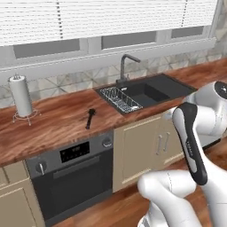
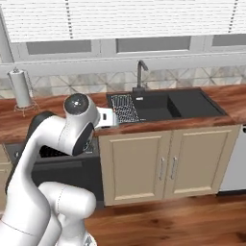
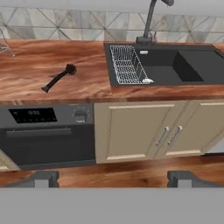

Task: Grab the spray bottle from the cabinet, then place it next to the cutting board for sanitizing. Then grab the dish brush from the countertop next to the sink and place it next to the cutting board.

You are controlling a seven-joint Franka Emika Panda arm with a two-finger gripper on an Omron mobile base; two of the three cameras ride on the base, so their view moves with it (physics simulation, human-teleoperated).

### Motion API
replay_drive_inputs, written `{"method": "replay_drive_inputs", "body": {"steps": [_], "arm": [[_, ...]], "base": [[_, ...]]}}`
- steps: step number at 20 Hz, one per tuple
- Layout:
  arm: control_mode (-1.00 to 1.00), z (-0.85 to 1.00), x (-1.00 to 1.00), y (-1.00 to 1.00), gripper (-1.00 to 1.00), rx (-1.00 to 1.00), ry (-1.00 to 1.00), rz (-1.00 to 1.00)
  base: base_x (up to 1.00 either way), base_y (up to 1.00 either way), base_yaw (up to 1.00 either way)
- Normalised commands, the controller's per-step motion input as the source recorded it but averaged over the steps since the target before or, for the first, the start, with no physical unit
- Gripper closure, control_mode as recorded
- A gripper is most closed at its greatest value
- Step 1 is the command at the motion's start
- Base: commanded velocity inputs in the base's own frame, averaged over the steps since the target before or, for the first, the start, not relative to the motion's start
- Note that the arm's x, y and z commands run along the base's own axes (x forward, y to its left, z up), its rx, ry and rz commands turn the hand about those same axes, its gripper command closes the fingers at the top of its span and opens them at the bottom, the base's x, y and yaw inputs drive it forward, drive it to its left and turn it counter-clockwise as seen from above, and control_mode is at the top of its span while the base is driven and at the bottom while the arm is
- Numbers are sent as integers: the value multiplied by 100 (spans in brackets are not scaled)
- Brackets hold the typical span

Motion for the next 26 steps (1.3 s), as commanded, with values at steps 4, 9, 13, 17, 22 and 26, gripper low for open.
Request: {"method": "replay_drive_inputs", "body": {"steps": [4,9,13,17,22,26], "arm": [[100,0,0,0,-100,0,0,0],[100,0,0,0,-100,0,0,0],[100,0,0,0,-100,0,0,0],[100,0,0,0,-100,0,0,0],[100,0,0,0,-100,0,0,0],[100,0,0,0,-100,0,0,0]], "base": [[56,62,31],[64,51,47],[33,-1,40],[62,3,9],[37,27,-3],[35,10,-4]]}}
